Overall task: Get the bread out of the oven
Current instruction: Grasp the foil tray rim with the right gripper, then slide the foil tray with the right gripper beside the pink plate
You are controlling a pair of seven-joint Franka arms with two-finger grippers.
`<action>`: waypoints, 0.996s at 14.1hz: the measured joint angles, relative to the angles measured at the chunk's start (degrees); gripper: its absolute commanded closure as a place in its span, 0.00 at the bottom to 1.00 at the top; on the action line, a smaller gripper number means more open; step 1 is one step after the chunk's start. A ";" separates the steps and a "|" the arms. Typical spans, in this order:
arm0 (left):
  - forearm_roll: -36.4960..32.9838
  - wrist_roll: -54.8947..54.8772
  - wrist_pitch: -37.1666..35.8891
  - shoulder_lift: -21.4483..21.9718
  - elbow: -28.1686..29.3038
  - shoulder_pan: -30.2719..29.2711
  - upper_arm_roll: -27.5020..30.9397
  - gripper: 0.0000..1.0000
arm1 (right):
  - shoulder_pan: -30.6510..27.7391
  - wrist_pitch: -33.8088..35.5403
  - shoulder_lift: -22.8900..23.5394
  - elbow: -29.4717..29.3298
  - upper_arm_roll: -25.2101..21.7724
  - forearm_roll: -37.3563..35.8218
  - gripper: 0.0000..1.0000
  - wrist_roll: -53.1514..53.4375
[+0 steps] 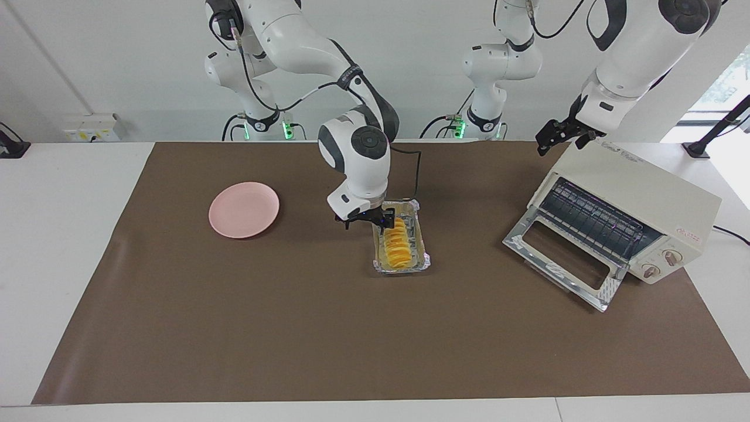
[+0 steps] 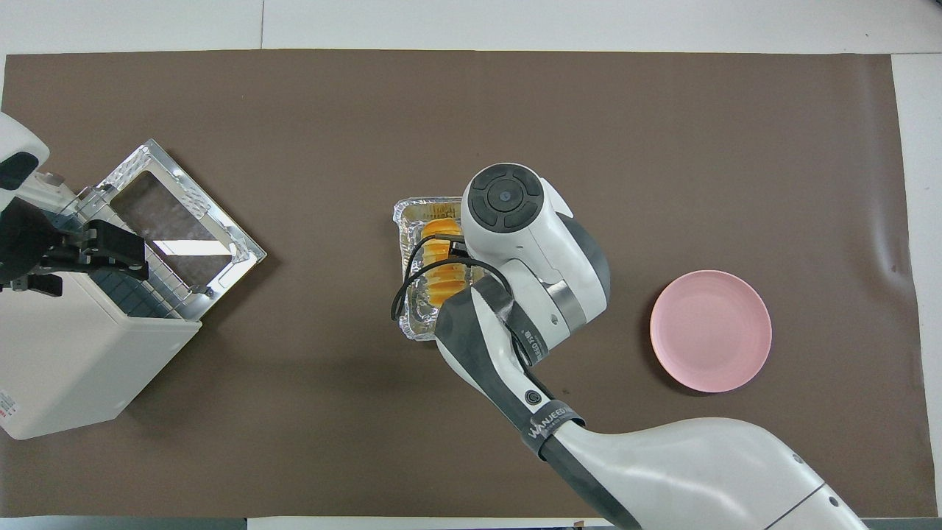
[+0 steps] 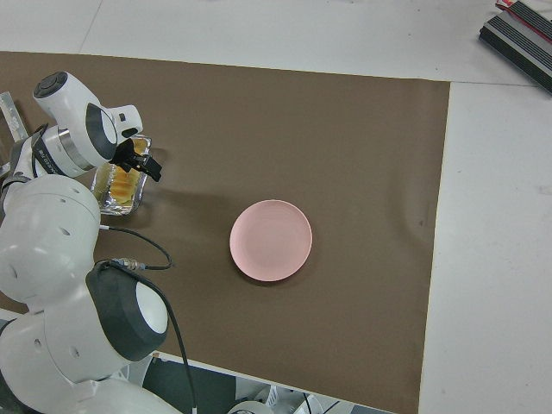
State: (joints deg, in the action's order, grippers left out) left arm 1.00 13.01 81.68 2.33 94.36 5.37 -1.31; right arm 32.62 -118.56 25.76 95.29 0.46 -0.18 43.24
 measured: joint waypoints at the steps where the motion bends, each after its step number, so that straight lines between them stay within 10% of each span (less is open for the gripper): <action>1: 0.00 -0.45 0.00 0.02 -0.04 -0.09 0.05 0.00 | 0.00 -1.23 0.26 0.14 -0.03 0.00 0.00 -0.01; 6: 0.00 -3.92 -1.76 0.36 -2.07 -0.51 0.19 0.00 | 0.05 -4.00 1.02 1.97 -0.13 -0.17 0.12 -6.53; 10: 0.00 -4.50 -2.21 0.44 -2.05 -0.49 0.05 0.00 | 0.04 -6.17 1.02 2.14 -0.23 -0.17 1.00 -9.31; 14: 0.00 -4.50 -2.25 0.44 -2.05 -0.53 0.22 0.00 | 0.06 -10.29 1.04 3.04 -0.22 -0.17 1.00 -10.68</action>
State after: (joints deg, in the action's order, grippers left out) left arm 1.00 8.52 79.43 2.78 92.30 4.84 -1.09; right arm 32.67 -128.85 26.79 98.33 0.24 -0.35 32.56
